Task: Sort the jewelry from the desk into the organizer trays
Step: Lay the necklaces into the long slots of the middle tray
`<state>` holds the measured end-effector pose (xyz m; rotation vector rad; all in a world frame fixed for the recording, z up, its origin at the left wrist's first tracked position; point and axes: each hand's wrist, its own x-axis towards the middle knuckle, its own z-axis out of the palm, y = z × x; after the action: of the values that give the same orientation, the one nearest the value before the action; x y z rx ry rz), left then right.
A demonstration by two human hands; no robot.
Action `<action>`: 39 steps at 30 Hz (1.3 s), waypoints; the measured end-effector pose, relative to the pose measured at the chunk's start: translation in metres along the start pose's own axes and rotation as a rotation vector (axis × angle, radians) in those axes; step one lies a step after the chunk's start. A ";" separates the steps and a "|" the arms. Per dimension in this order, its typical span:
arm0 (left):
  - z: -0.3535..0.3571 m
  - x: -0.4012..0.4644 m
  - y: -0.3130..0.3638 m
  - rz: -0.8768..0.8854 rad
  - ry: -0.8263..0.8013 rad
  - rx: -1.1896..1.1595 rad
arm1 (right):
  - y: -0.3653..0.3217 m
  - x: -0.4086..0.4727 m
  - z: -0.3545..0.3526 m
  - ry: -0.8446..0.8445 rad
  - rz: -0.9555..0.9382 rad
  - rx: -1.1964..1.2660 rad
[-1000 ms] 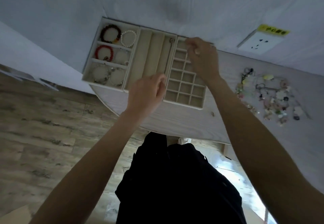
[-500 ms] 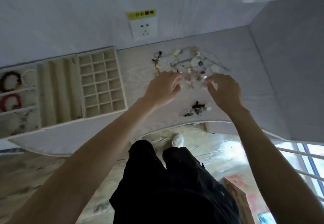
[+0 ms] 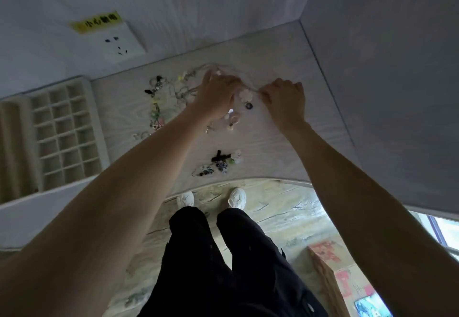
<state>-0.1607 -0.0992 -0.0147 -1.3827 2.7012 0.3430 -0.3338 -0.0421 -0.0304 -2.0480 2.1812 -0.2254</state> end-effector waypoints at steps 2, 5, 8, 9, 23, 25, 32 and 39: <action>-0.002 0.002 0.005 -0.003 0.007 0.056 | 0.002 -0.005 0.002 0.047 -0.031 -0.040; 0.000 0.006 0.008 0.005 0.054 0.107 | 0.010 -0.012 0.000 0.098 -0.013 0.054; -0.003 0.013 0.007 0.015 0.023 0.106 | 0.016 -0.013 -0.007 0.069 0.024 0.285; -0.005 0.015 0.006 0.018 0.005 0.091 | 0.015 -0.013 -0.013 0.076 0.022 0.372; -0.049 -0.030 0.001 -0.059 0.134 -0.858 | -0.064 -0.003 -0.100 0.084 0.139 1.341; -0.056 -0.042 -0.007 -0.068 0.190 -0.926 | -0.069 -0.005 -0.107 0.085 0.157 1.366; -0.087 -0.101 -0.040 -0.039 0.027 -0.865 | -0.085 -0.010 -0.108 0.045 0.227 1.472; -0.069 -0.183 -0.106 -0.288 0.093 -0.941 | -0.130 -0.001 -0.083 -0.154 0.207 1.274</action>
<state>0.0341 -0.0310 0.0683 -1.9565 2.3917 1.6917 -0.2241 -0.0485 0.0777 -1.0449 1.4234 -1.0413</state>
